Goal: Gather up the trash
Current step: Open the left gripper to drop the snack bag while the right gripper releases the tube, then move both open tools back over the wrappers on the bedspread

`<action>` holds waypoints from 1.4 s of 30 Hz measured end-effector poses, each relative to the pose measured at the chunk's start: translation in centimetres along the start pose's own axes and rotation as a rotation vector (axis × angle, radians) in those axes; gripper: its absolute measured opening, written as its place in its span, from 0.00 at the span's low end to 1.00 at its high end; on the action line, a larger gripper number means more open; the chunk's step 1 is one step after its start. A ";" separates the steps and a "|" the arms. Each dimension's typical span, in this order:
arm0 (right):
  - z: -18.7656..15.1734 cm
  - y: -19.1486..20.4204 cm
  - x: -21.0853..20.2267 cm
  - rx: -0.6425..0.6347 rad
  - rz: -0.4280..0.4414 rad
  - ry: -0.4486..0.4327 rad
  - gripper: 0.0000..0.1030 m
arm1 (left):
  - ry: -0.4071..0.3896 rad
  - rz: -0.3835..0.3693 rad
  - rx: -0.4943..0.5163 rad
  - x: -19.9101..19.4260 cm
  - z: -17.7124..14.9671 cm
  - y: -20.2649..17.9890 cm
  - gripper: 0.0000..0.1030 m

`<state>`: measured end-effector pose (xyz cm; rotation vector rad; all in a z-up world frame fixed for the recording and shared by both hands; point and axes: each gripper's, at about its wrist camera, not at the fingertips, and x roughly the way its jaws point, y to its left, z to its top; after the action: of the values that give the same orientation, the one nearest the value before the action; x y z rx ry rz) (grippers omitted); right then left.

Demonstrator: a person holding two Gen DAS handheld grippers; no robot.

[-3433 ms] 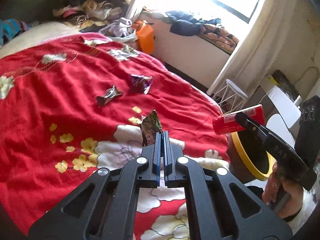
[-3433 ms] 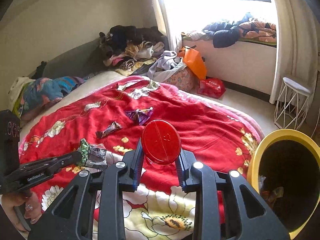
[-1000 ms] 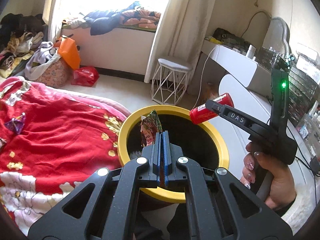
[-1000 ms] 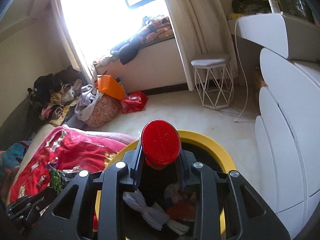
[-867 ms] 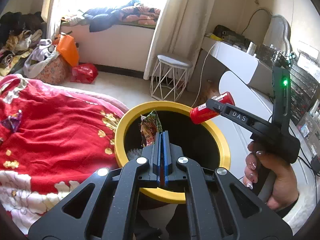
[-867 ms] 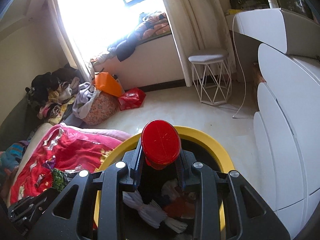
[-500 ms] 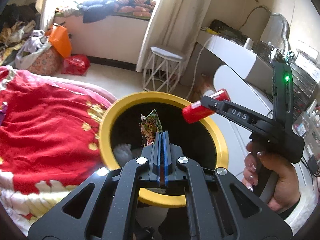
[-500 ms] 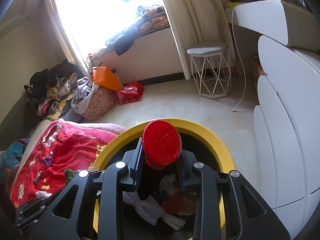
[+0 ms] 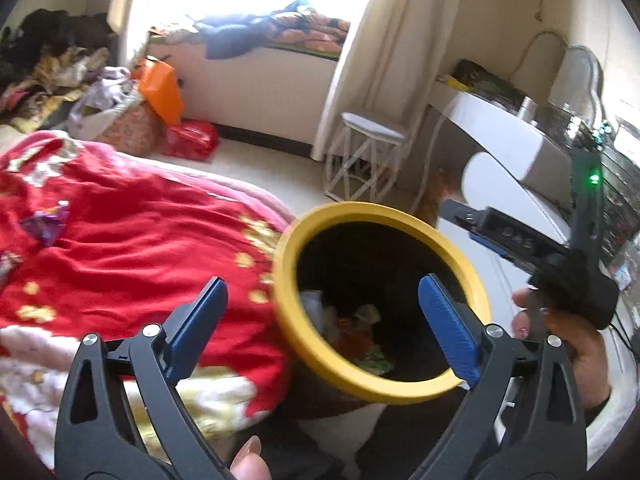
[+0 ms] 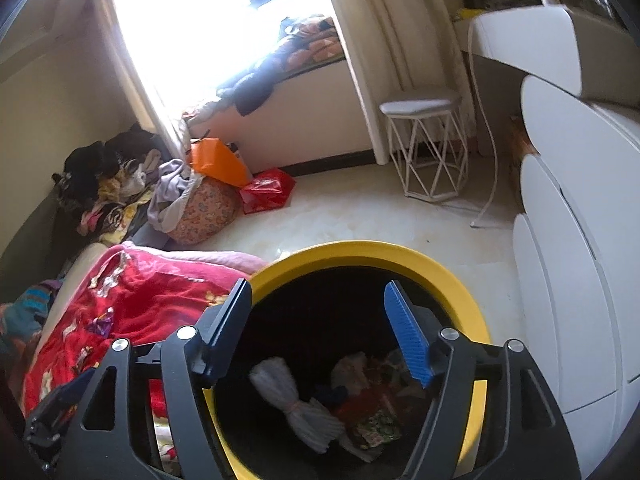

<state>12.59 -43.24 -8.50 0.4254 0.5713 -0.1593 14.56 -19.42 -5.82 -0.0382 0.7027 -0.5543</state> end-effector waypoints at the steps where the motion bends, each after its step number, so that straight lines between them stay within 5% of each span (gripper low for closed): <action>1: 0.0 0.5 -0.1 -0.011 0.010 -0.003 0.67 | -0.007 0.016 -0.006 -0.5 0.0 0.5 0.88; 25: -5.1 18.2 -2.5 -0.367 0.271 0.005 0.76 | -0.167 0.357 -0.133 -11.4 -0.2 14.8 0.89; 42: -8.7 27.7 -0.9 -0.585 0.352 0.045 0.76 | -0.176 0.446 -0.265 -14.5 -2.9 23.1 0.89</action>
<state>14.81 -14.50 -4.98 -0.0452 0.5503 0.3514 14.54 7.96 -4.29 -0.1709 0.5849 -0.0275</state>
